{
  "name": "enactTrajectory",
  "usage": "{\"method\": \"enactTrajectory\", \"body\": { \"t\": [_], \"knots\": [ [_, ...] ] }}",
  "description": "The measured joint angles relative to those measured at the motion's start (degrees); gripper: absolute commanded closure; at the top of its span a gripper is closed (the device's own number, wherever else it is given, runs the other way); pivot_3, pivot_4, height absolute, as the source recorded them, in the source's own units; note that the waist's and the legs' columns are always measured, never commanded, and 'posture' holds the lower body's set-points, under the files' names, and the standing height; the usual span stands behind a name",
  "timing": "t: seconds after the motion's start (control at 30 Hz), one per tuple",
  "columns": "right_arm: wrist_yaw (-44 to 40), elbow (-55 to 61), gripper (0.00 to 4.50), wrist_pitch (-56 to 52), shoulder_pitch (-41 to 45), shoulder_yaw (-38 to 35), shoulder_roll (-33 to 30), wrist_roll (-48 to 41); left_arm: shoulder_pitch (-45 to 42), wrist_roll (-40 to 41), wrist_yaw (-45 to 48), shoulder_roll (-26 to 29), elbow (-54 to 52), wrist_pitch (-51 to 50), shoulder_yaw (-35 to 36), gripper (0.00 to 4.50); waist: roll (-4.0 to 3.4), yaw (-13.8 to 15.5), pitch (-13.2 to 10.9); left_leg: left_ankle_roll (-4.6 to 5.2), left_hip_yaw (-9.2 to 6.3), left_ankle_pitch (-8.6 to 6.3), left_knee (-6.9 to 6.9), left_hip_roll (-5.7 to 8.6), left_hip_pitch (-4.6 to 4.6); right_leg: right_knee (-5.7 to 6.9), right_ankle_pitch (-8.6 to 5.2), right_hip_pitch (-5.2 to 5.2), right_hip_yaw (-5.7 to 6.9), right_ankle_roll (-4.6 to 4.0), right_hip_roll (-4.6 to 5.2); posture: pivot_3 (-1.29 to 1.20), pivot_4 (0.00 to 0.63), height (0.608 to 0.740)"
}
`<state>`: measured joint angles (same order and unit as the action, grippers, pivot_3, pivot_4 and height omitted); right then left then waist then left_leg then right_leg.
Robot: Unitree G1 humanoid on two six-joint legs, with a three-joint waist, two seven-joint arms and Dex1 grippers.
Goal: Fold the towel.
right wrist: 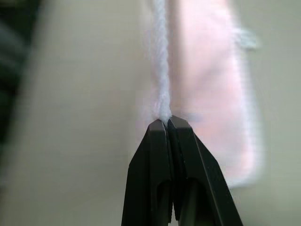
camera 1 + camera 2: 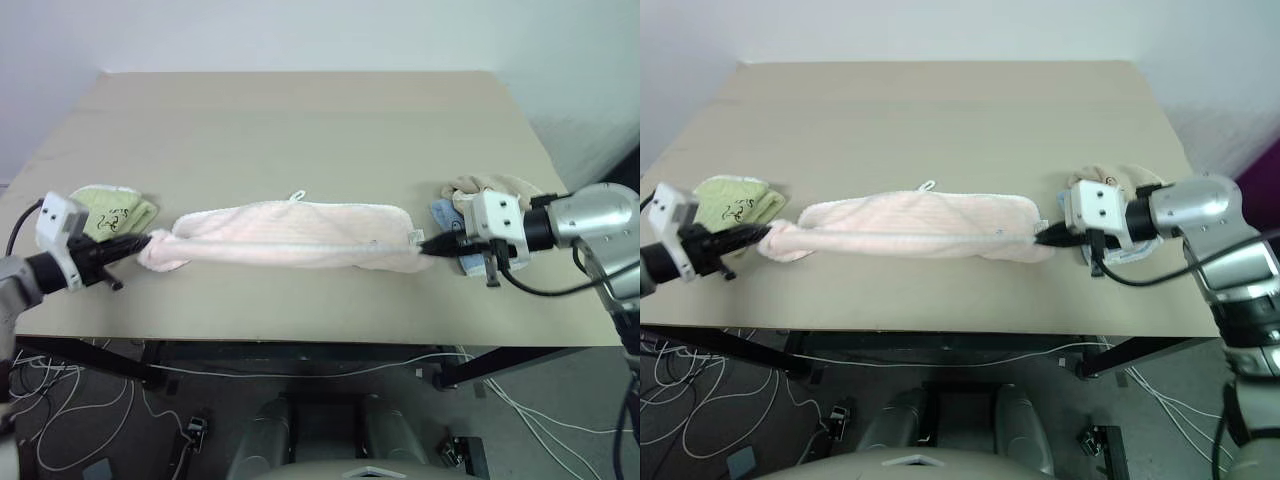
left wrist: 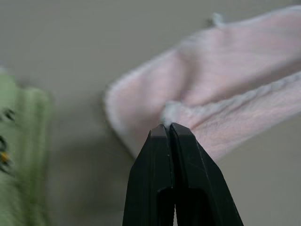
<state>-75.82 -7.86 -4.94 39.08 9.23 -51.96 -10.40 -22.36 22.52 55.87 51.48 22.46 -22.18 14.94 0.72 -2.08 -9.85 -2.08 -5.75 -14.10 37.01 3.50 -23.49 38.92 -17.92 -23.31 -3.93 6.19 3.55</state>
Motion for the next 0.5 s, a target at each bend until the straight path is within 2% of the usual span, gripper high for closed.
{"method": "enactTrajectory", "body": {
  "t": [0.1, 0.27, 0.5],
  "knots": [
    [6.0, -15.2, 4.5, 7.5, 7.6, 3.1, 6.3, 7.3, -8.4, -5.9, -3.8, -3.6, 10.1, 6.7, -4.4, 4.47, 0.01, -0.1, 0.0, -0.01, 0.06, 0.01, 0.05, 0.04, -0.04, 0.1, 0.01, -0.09, 0.0, 0.01, -0.02, 0.0, 0.15, 0.74],
    [15.2, -34.6, 4.5, 18.5, 15.0, 6.4, 12.0, 16.4, -18.6, -13.3, -9.3, -7.6, 24.9, 16.9, -8.7, 4.47, 0.02, -0.3, 0.0, -0.01, 0.11, 0.02, 0.05, 0.06, -0.17, 0.15, 0.0, -0.26, 0.0, 0.01, -0.03, 0.0, 0.15, 0.74],
    [21.1, -45.8, 4.5, 26.8, 18.4, 7.4, 14.5, 22.0, -25.0, -19.5, -15.6, -10.9, 36.6, 26.4, -11.6, 4.47, 0.02, -0.6, 0.0, -0.01, 0.14, 0.03, 0.06, 0.04, -0.17, 0.23, 0.0, -0.31, -0.02, 0.01, -0.09, 0.0, 0.15, 0.74]
  ]
}}
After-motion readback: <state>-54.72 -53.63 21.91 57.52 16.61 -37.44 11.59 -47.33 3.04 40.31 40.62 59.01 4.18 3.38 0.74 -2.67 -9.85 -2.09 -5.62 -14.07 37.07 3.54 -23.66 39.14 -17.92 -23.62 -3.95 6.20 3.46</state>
